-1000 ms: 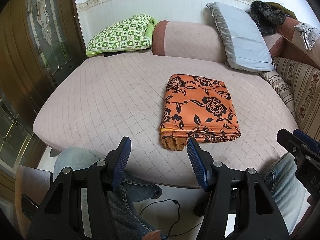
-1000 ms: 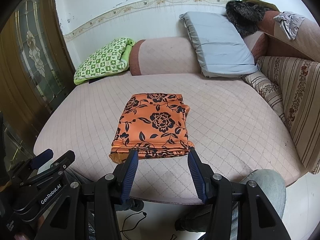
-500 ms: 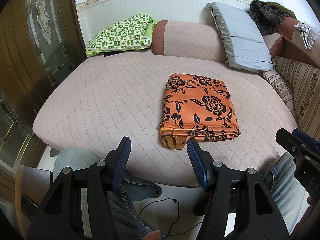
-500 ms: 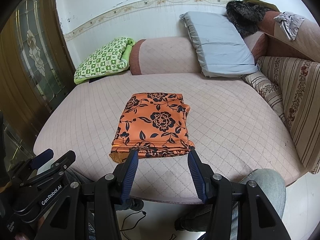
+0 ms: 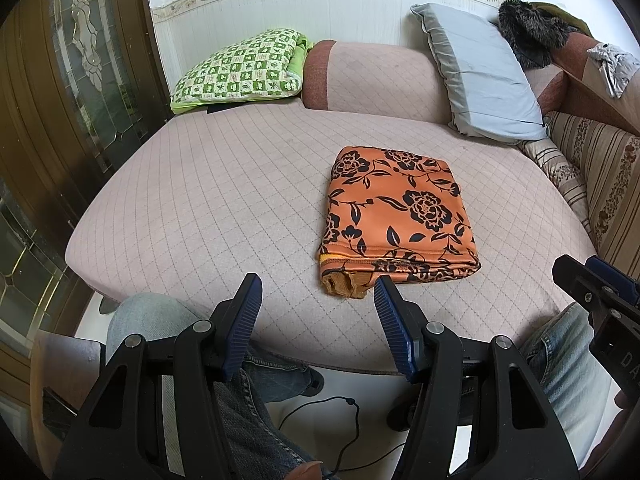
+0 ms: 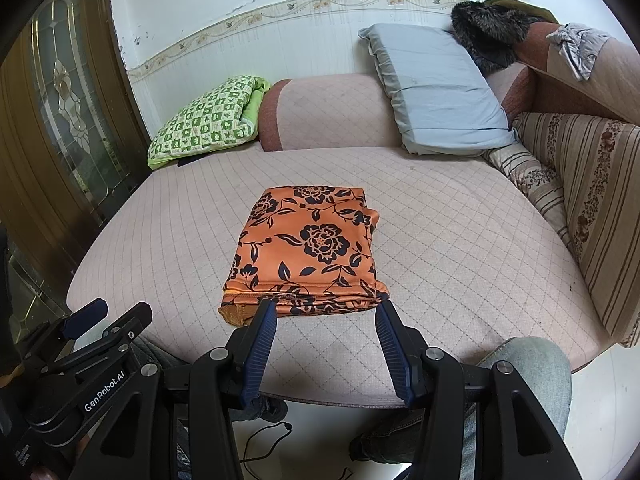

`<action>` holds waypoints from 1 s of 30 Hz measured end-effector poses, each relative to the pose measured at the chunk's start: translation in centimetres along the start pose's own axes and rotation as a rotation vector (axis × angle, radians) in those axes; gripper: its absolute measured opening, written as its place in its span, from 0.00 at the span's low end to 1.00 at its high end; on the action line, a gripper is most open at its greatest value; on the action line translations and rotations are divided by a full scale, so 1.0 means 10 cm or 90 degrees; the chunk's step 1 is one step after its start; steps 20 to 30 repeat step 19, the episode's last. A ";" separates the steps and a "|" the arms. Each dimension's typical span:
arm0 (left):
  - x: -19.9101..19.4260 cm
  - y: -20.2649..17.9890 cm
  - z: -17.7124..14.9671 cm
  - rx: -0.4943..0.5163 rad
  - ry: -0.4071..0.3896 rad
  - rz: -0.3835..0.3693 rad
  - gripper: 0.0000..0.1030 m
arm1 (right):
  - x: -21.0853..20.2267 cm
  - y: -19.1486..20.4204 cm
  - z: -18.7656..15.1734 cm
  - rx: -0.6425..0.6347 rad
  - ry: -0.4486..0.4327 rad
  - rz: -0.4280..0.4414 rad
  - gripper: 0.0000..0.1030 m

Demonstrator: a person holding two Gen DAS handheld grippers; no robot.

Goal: Fold small clothes

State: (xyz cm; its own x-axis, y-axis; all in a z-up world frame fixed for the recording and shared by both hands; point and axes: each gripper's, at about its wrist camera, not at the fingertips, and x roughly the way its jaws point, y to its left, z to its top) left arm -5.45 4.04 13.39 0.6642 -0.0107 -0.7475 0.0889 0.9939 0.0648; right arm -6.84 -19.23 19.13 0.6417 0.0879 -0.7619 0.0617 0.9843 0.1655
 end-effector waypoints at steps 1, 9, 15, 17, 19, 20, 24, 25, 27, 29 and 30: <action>0.00 -0.01 -0.01 0.000 0.000 0.000 0.57 | 0.00 0.00 0.00 0.000 0.000 0.000 0.48; 0.00 -0.01 -0.02 0.002 0.000 0.000 0.57 | 0.00 0.00 0.00 0.000 0.000 0.000 0.48; 0.02 -0.02 -0.03 0.006 0.001 -0.002 0.57 | 0.00 -0.01 0.00 0.002 -0.001 -0.001 0.48; 0.06 -0.03 -0.04 0.014 0.002 -0.005 0.57 | 0.01 -0.01 0.00 0.002 0.000 -0.001 0.48; 0.13 -0.03 -0.01 0.019 0.002 -0.014 0.57 | 0.02 -0.03 0.01 0.007 -0.001 -0.003 0.48; 0.13 -0.03 -0.01 0.019 0.002 -0.014 0.57 | 0.02 -0.03 0.01 0.007 -0.001 -0.003 0.48; 0.13 -0.03 -0.01 0.019 0.002 -0.014 0.57 | 0.02 -0.03 0.01 0.007 -0.001 -0.003 0.48; 0.13 -0.03 -0.01 0.019 0.002 -0.014 0.57 | 0.02 -0.03 0.01 0.007 -0.001 -0.003 0.48; 0.13 -0.03 -0.01 0.019 0.002 -0.014 0.57 | 0.02 -0.03 0.01 0.007 -0.001 -0.003 0.48; 0.13 -0.03 -0.01 0.019 0.002 -0.014 0.57 | 0.02 -0.03 0.01 0.007 -0.001 -0.003 0.48; 0.13 -0.03 -0.01 0.019 0.002 -0.014 0.57 | 0.02 -0.03 0.01 0.007 -0.001 -0.003 0.48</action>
